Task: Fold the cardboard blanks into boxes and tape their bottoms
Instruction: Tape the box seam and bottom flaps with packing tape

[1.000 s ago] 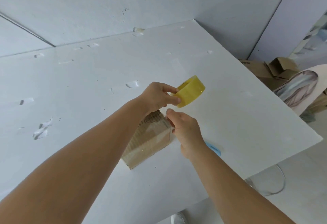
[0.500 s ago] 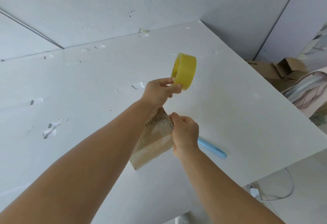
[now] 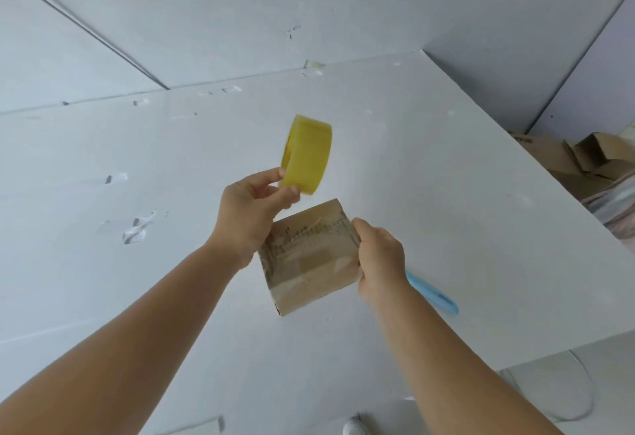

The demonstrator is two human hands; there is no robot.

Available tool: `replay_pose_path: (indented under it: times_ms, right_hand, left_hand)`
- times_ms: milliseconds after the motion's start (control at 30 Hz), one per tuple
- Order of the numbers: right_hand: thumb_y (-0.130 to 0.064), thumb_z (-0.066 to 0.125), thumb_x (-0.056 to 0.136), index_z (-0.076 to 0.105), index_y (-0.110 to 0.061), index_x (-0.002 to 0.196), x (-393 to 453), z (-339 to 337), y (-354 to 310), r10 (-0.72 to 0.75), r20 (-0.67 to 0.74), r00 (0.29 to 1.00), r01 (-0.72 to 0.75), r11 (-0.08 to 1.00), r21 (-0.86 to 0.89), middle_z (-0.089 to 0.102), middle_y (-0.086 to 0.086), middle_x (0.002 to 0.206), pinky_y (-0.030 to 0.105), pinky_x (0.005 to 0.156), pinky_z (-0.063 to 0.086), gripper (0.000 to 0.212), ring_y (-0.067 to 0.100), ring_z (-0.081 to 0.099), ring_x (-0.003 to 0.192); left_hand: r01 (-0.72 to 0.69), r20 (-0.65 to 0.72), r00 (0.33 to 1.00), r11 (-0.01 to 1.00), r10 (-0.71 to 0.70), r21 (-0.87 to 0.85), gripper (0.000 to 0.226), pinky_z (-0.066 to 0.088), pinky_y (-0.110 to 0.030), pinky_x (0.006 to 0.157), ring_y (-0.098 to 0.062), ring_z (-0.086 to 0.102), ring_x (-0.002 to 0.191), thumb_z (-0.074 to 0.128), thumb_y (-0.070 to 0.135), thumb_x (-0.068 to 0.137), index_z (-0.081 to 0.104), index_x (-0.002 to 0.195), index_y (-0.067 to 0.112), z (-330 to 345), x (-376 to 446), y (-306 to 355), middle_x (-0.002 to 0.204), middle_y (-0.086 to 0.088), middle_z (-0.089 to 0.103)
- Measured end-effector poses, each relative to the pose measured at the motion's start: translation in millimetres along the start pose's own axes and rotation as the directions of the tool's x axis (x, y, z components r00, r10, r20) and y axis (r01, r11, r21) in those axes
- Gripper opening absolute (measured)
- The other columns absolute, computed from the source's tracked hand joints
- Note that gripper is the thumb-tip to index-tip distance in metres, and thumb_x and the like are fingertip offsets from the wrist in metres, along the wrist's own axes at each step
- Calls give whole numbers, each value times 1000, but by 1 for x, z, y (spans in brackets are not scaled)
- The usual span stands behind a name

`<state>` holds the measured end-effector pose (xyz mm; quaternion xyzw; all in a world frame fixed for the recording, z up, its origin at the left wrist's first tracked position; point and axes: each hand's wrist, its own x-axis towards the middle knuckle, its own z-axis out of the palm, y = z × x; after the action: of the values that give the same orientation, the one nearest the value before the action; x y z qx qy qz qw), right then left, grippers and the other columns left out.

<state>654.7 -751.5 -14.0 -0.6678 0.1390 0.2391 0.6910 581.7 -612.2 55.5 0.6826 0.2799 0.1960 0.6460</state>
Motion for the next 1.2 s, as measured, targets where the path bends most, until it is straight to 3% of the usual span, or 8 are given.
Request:
replay_pose_path:
  times_ms: [167, 300, 400, 500, 633, 800, 1100, 1200]
  right_hand:
    - [-32, 62, 87, 64, -17, 81, 1, -2, 1, 163, 133, 978, -168, 985, 31, 64, 4, 79, 24, 53, 46, 17, 17, 60, 67]
    - [-23, 59, 93, 61, -15, 75, -3, -5, 0, 185, 196, 963, -204, 975, 82, 60, -7, 51, 11, 35, 34, 20, 3, 53, 38]
    - [-20, 58, 92, 63, -12, 86, 0, -3, 4, 85, 70, 994, -87, 996, 23, 66, 4, 78, 21, 52, 44, 11, 17, 63, 69]
    - [-23, 54, 91, 63, -15, 82, -10, -5, -3, -182, -60, 982, 181, 983, -8, 60, -1, 78, 28, 65, 45, 16, 14, 54, 72]
    - [-33, 58, 89, 61, -26, 105, -33, -1, -8, -351, 222, 910, 397, 891, -218, 62, -14, 95, 24, 79, 48, 17, 5, 58, 88]
    - [-48, 84, 56, 50, -35, 115, -13, 11, -24, -254, 372, 893, 413, 791, -451, 53, -8, 113, 33, 84, 52, 69, 10, 57, 101]
    - [-25, 76, 76, 67, -22, 81, 5, 26, -32, -241, 357, 902, 374, 850, -371, 70, -1, 88, 41, 81, 56, 10, 22, 67, 86]
    - [-32, 65, 87, 70, -22, 78, 5, 27, -39, -238, 441, 865, 437, 789, -431, 69, -3, 81, 38, 78, 54, 15, 21, 65, 81]
  left_hand:
    - [38, -41, 998, 997, -41, -72, 15, 51, -24, 61, -13, 60, 64, 70, 9, 85, 74, 98, 16, 7, -12, -19, 69, 1, 68]
    - [44, -63, 997, 996, -49, -84, 20, 53, -27, 64, -13, 61, 64, 71, 11, 85, 72, 105, 13, 8, -7, -20, 70, 2, 68]
    - [33, -77, 996, 995, -40, -92, 21, 54, -25, 62, -11, 60, 62, 70, 10, 85, 72, 105, 11, 8, -9, -18, 69, 2, 66]
    - [28, -95, 995, 989, -43, -147, 17, 50, -19, 52, -5, 58, 55, 68, 7, 86, 71, 101, 12, 9, -13, -12, 66, 1, 63]
    - [54, -112, 991, 977, -79, -205, 16, 49, -20, 50, -8, 57, 56, 67, 9, 87, 71, 102, 12, 9, -19, -9, 70, -3, 60]
    - [63, -213, 968, 953, -130, -297, 21, 54, -27, 63, -15, 61, 63, 65, 9, 87, 73, 81, 27, 17, -39, -9, 61, 5, 66]
    - [44, -245, 958, 924, -147, -379, 25, 52, -20, 58, -7, 58, 57, 63, 7, 89, 73, 77, 27, 19, -59, -8, 60, 7, 64]
    - [55, -238, 959, 928, -151, -367, 16, 54, -23, 67, -7, 58, 63, 64, 10, 89, 73, 89, 24, 11, -51, -8, 62, 6, 62]
